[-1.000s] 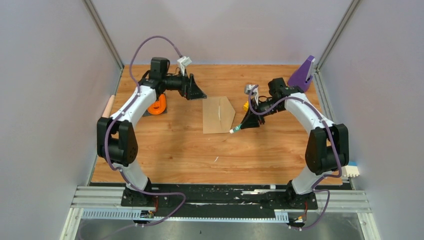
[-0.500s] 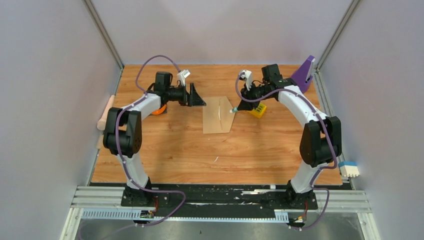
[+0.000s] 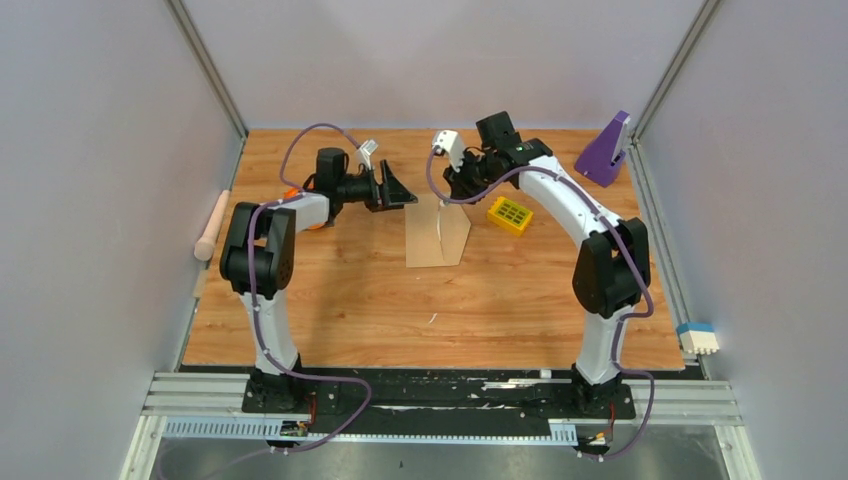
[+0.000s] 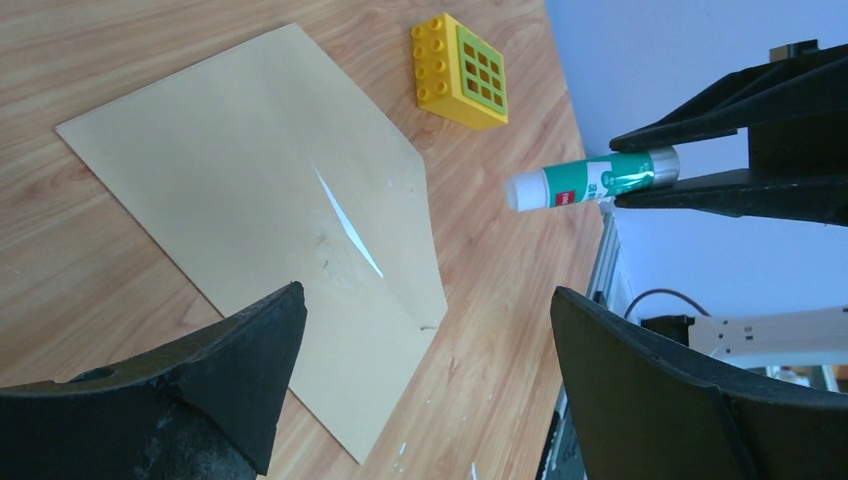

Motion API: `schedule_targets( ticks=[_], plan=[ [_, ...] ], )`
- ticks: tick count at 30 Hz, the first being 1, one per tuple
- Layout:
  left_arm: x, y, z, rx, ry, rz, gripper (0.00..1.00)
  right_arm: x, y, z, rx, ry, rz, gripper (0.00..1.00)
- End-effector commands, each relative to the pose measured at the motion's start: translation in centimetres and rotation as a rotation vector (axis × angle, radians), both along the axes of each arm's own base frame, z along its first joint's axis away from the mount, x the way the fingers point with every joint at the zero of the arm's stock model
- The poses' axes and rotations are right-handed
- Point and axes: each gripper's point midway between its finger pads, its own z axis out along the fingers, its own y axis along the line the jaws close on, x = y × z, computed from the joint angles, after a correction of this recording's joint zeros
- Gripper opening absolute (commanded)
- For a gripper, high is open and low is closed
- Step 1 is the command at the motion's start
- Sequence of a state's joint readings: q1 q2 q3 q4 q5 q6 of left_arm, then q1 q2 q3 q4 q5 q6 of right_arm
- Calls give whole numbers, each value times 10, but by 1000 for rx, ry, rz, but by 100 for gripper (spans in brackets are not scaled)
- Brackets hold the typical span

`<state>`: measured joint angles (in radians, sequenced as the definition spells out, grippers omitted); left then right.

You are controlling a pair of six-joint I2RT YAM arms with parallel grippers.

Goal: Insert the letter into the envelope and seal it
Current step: Paint the envelope at the center of the board.

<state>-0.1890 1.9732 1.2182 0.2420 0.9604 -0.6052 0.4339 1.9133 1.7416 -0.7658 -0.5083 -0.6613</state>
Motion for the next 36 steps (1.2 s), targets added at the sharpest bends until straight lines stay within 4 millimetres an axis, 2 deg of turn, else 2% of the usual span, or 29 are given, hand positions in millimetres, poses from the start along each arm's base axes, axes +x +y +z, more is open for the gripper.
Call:
schedule_targets(
  ticks=[1, 8, 16, 20, 23, 36],
  plan=[
    [12, -5, 1, -64, 27, 25, 100, 15, 2, 9, -85, -87, 0, 0],
    [19, -12, -7, -120, 65, 44, 100, 3, 15, -10, -260, -124, 127, 0],
    [22, -25, -10, -130, 67, 32, 98, -7, 29, -32, -347, -51, 204, 0],
    [22, -31, -20, -123, 86, 34, 96, -11, 31, -42, -388, -36, 235, 0],
    [23, -32, -25, -114, 94, 42, 96, -12, 32, -51, -422, -37, 252, 0],
    [21, -34, -44, -78, 137, 53, 96, 1, 51, -64, -434, -74, 242, 0]
  ],
)
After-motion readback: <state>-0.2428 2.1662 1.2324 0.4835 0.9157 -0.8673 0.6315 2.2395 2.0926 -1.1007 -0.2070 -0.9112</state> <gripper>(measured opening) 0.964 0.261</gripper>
